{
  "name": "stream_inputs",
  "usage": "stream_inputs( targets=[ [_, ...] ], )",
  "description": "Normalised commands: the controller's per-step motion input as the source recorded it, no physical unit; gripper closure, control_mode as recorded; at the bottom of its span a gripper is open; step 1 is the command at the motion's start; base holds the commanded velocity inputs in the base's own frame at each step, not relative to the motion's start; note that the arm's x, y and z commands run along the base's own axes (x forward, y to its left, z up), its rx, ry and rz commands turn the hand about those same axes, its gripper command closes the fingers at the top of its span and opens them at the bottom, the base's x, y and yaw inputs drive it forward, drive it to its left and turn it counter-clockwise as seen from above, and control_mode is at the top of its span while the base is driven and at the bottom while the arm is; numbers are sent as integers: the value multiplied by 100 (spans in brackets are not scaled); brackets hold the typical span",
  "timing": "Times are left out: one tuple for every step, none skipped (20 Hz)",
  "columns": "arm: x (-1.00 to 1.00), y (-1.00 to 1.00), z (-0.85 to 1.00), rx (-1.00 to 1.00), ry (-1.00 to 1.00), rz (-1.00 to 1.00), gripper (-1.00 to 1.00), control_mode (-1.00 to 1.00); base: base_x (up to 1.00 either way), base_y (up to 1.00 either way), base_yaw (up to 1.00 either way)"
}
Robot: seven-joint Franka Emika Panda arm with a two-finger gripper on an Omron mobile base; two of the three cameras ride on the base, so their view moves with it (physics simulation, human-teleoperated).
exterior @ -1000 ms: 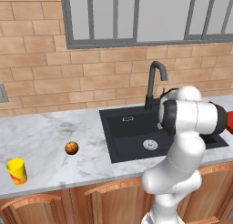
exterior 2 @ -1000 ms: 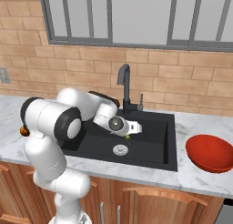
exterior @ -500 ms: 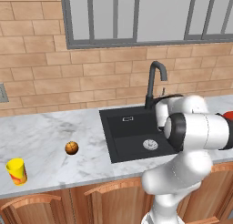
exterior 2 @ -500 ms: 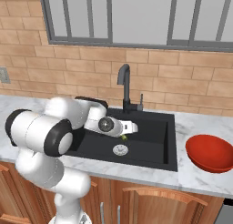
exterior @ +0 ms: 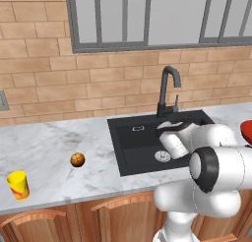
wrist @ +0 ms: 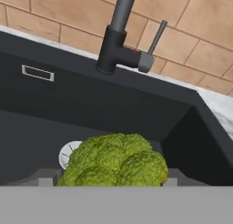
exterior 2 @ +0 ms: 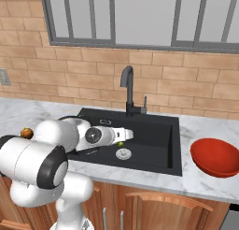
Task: Remove the orange and broccoli from the sink. Then move the bowl and cup from the counter to the sink for washing.
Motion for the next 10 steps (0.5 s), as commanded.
stream_inputs(
  targets=[
    [-7,13,71,0,5,0,100,-100,0,0,0],
    [-4,15,73,0,4,0,100,-100,0,0,0],
    [-1,15,74,0,5,0,100,-100,0,0,0],
    [0,18,75,0,5,0,100,-100,0,0,0],
    [0,18,73,0,9,0,100,-100,0,0,0],
    [-1,14,72,0,13,0,100,-100,0,0,0],
    [-3,15,70,0,15,0,100,-100,0,0,0],
    [-12,14,64,0,19,0,100,-100,0,0,0],
    [-21,13,56,0,22,0,100,-100,0,0,0],
    [-29,12,50,0,28,0,100,-100,0,0,0]
  ],
)
